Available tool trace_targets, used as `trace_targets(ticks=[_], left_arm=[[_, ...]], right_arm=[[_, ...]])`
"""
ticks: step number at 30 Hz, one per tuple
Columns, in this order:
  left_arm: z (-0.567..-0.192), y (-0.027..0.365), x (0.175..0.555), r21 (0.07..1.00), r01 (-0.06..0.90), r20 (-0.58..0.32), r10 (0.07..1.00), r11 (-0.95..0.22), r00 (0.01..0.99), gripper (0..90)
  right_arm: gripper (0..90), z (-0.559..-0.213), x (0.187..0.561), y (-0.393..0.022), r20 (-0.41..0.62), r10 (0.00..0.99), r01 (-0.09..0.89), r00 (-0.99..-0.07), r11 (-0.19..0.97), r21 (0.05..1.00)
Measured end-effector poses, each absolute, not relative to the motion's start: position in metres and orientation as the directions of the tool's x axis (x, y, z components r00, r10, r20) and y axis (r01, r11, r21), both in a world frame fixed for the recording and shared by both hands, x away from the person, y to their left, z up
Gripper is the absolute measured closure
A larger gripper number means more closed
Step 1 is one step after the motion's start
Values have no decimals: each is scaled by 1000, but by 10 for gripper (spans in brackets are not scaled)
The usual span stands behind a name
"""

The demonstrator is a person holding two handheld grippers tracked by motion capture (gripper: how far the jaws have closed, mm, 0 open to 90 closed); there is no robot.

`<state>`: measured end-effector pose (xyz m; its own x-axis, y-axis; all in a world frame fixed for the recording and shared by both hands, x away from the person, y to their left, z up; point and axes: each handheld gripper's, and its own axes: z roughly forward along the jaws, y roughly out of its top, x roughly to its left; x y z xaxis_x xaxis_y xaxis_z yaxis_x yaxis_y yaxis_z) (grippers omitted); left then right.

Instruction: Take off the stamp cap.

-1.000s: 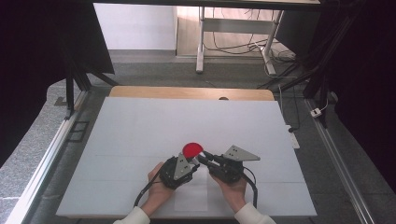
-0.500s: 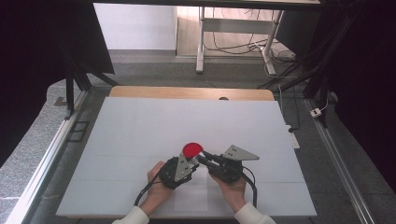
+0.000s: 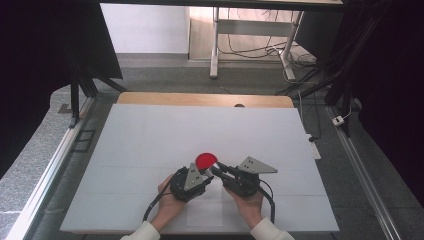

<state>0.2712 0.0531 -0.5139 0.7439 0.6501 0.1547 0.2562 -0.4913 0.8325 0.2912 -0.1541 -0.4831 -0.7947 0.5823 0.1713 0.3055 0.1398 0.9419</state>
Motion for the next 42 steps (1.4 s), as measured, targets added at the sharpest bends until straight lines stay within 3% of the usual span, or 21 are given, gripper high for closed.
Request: trace_targets(ticks=[7, 26, 39, 42], left_arm=[[-515, 53, 272, 835, 263, 139, 649, -483, 748, 658], [-516, 50, 267, 785, 184, 294, 618, -592, 729, 662], [-517, 51, 270, 821, 248, 176, 641, -515, 747, 662], [-518, 51, 269, 823, 241, 181, 640, -514, 747, 663]], right_arm=[[753, -483, 291, -154, 166, 584, 304, -795, 147, 941], [754, -484, 294, -154, 181, 576, 328, -797, 161, 931], [755, -485, 292, -155, 198, 589, 342, -783, 142, 929], [755, -484, 293, -156, 199, 588, 344, -784, 145, 928]])
